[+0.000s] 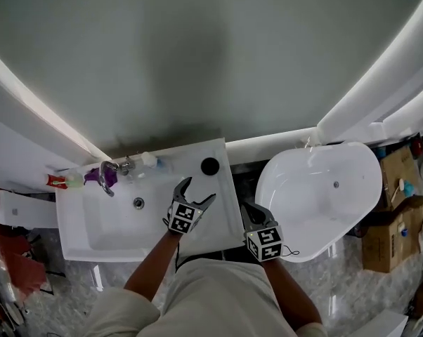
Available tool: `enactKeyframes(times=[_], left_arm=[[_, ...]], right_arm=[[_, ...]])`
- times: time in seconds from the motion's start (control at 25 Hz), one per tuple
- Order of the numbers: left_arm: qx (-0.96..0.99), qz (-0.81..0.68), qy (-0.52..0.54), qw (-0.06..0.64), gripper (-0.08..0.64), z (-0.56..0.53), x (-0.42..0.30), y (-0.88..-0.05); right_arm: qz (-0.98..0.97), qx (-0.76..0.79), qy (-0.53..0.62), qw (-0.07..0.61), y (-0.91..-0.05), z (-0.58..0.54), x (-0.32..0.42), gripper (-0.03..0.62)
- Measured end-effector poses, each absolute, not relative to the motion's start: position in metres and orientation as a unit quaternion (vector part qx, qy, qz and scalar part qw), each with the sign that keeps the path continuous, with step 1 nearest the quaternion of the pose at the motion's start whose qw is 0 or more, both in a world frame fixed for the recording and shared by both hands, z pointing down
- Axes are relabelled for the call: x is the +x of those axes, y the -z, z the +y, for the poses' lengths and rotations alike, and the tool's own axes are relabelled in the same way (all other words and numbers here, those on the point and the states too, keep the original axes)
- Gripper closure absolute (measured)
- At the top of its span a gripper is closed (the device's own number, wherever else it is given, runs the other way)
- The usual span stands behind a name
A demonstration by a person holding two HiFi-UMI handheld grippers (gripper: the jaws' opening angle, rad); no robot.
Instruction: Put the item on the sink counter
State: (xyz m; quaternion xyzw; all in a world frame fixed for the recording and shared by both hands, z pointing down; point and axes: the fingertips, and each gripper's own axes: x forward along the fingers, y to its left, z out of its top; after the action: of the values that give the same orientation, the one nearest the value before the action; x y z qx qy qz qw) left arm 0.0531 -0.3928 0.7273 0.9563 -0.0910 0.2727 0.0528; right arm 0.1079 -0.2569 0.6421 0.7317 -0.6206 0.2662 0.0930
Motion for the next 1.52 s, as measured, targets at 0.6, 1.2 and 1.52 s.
enactKeyframes(times=[0.6,1.2,1.52], left_arm=[[0.957,-0.195,-0.203,0.065,0.226,-0.315,0.002,-0.625],[0.942,-0.271,-0.188,0.066,0.369,-0.213,-0.069,-0.570],[0.935,-0.287,-0.195,0.071,0.469,-0.198,-0.120,-0.562]], right_arm=[[-0.687,0.689,-0.216,0.088,-0.597,-0.205,0.090,0.581],[-0.729,0.650,-0.196,0.081,-0.580,-0.128,0.065,0.581],[-0.737,0.643,-0.190,0.078,-0.568,-0.126,0.036,0.581]])
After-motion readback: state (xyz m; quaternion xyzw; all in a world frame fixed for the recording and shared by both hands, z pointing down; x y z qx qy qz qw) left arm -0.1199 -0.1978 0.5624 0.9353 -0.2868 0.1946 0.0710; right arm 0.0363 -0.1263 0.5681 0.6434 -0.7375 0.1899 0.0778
